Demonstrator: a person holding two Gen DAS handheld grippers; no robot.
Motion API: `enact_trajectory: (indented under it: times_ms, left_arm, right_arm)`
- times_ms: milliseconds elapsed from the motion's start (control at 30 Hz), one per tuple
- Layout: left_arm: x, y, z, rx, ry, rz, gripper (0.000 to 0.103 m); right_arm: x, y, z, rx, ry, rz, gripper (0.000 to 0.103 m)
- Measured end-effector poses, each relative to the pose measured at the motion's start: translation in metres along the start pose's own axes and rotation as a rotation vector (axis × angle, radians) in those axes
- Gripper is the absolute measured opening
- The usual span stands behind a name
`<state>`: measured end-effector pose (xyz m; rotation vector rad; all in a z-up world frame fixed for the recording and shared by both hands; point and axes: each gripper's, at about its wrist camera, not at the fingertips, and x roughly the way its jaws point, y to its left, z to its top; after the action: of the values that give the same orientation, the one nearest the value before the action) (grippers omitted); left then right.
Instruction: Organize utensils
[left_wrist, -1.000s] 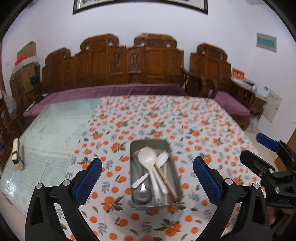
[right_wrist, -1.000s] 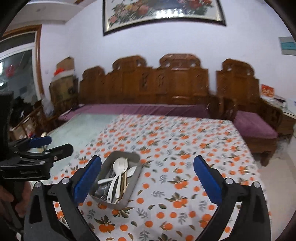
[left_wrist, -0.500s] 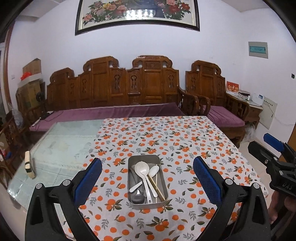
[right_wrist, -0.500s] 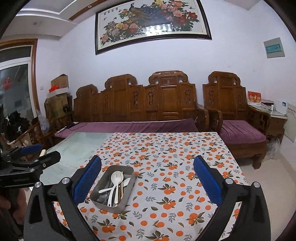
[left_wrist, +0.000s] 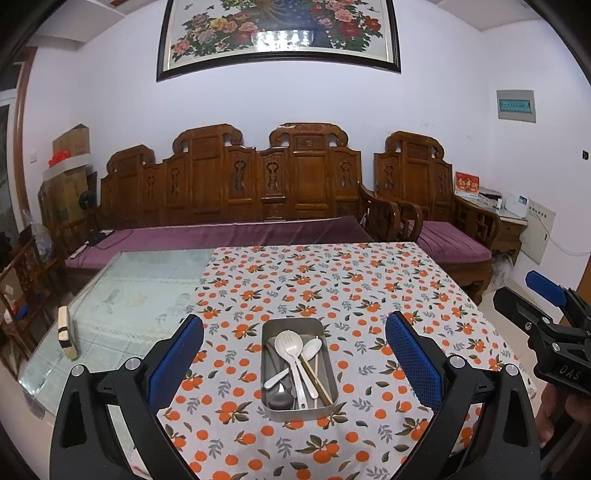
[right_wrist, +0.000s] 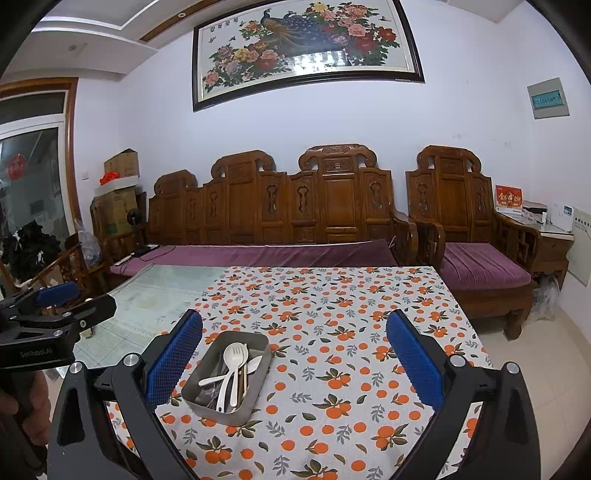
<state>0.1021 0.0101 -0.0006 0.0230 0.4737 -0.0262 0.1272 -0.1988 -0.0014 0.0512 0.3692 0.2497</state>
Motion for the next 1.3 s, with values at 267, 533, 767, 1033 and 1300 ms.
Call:
enact_trajectory:
  times_ms: [267,533,767,1033,1300]
  left_arm:
    - [-0.001,0.001,0.000,-0.007,-0.004,-0.003,0.095]
    - [-0.004,0.000,0.000,-0.010,-0.012,-0.007,0.095]
    - [-0.008,-0.002,0.000,-0.008,-0.019,-0.008,0.095]
    - [-0.011,-0.002,0.001,-0.009,-0.027,-0.009,0.095]
    - [-0.011,0.000,0.000,-0.010,-0.027,-0.011,0.095]
  right_arm:
    - [-0.001,0.000,0.000,0.000,0.000,0.000,0.100]
    - [-0.001,0.000,0.001,0.001,0.000,-0.001,0.100]
    - [0.000,0.000,0.001,0.002,0.000,-0.001,0.100]
    - [0.000,0.000,0.001,0.002,0.000,0.000,0.100]
    - [-0.001,0.001,0.002,0.003,-0.001,0.002,0.100]
